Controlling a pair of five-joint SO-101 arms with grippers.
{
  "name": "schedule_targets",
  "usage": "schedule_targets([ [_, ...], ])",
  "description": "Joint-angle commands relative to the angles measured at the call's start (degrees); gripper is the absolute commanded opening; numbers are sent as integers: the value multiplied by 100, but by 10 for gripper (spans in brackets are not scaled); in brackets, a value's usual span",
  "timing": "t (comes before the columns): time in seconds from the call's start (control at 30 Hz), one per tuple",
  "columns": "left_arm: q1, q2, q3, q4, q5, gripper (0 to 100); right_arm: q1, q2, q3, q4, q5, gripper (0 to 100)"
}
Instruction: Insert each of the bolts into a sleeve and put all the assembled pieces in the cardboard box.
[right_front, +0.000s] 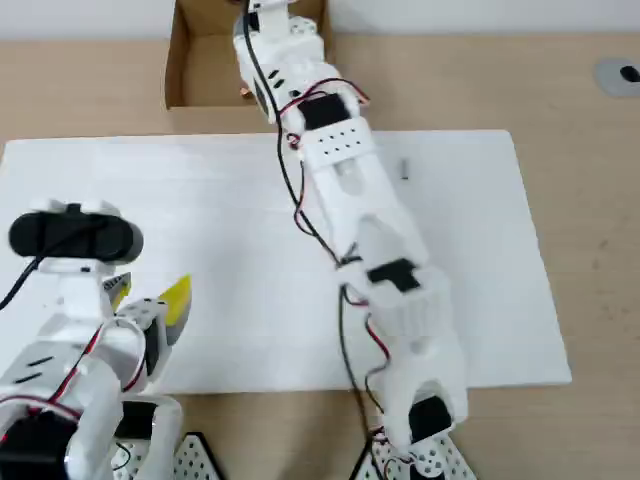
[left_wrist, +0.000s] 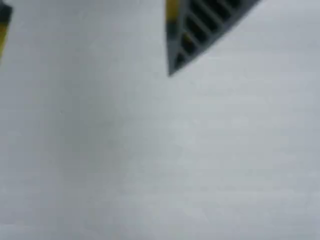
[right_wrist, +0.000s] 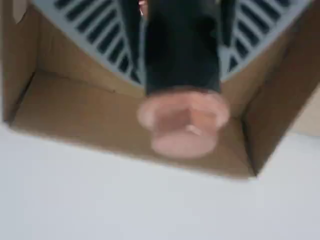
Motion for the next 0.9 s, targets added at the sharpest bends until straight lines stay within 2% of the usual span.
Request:
schedule_targets([
  [0.0,-79,84,167,-273,-18,232,189,822,-1543,-35,-9,9],
  [0.3,-79,84,-9,-378,0,231,365,3284,-3987,9,132,12],
  [0.67,-79,84,325,-352,0,231,356,4022,-4084,9,264,13],
  [0.87,-88,84,624,-396,0,231,330,4277,-4092,176,721,44],
])
